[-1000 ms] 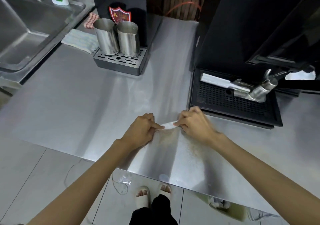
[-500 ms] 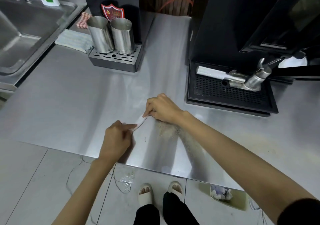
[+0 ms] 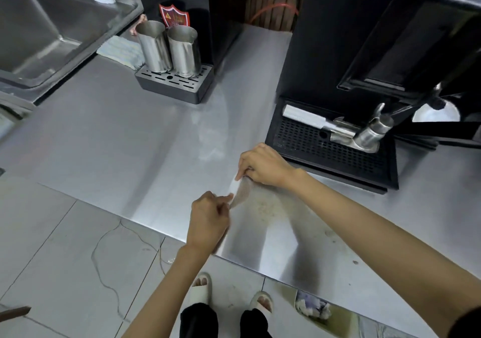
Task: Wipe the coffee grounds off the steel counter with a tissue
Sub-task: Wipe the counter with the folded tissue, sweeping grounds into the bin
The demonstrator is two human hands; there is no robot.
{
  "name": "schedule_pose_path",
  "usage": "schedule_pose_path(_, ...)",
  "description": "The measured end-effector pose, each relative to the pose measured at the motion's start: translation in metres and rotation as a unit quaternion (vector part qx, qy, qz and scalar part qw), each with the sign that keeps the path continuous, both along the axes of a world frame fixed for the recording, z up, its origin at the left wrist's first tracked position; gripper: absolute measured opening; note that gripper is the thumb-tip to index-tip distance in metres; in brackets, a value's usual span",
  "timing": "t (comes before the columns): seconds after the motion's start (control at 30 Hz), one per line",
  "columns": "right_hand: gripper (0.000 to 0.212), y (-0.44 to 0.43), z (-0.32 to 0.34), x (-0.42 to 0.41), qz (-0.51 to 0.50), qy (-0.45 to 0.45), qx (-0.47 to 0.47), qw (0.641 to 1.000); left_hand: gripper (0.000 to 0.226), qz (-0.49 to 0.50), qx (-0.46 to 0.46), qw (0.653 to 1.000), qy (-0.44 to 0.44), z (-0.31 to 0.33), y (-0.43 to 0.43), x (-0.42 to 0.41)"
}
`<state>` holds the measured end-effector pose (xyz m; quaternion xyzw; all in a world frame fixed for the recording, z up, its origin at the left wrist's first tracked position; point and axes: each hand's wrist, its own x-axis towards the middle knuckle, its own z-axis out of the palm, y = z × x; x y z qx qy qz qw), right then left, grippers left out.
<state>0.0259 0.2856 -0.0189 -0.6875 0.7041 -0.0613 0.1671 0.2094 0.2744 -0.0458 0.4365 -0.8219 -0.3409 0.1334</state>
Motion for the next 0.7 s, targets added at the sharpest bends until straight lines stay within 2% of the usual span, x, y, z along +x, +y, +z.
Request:
schedule_pose_path(0.3, 0.030, 0.058, 0.001, -0.031, 0.025, 0.027, -0.003, 0.999, 0.031, 0.028, 0.017, 0.999, 0.010, -0.004, 0.063, -0.034)
schedule_pose_path(0.47, 0.029, 0.092, -0.001, -0.052, 0.015, 0.020, 0.011, 1.000, 0.031, -0.032, 0.004, 0.999, -0.005, 0.000, 0.092, -0.052)
schedule_pose_path(0.7, 0.029, 0.077, 0.012, -0.039, -0.009, -0.072, -0.008, 0.997, 0.034, 0.034, 0.003, 0.999, -0.006, 0.017, 0.066, -0.031)
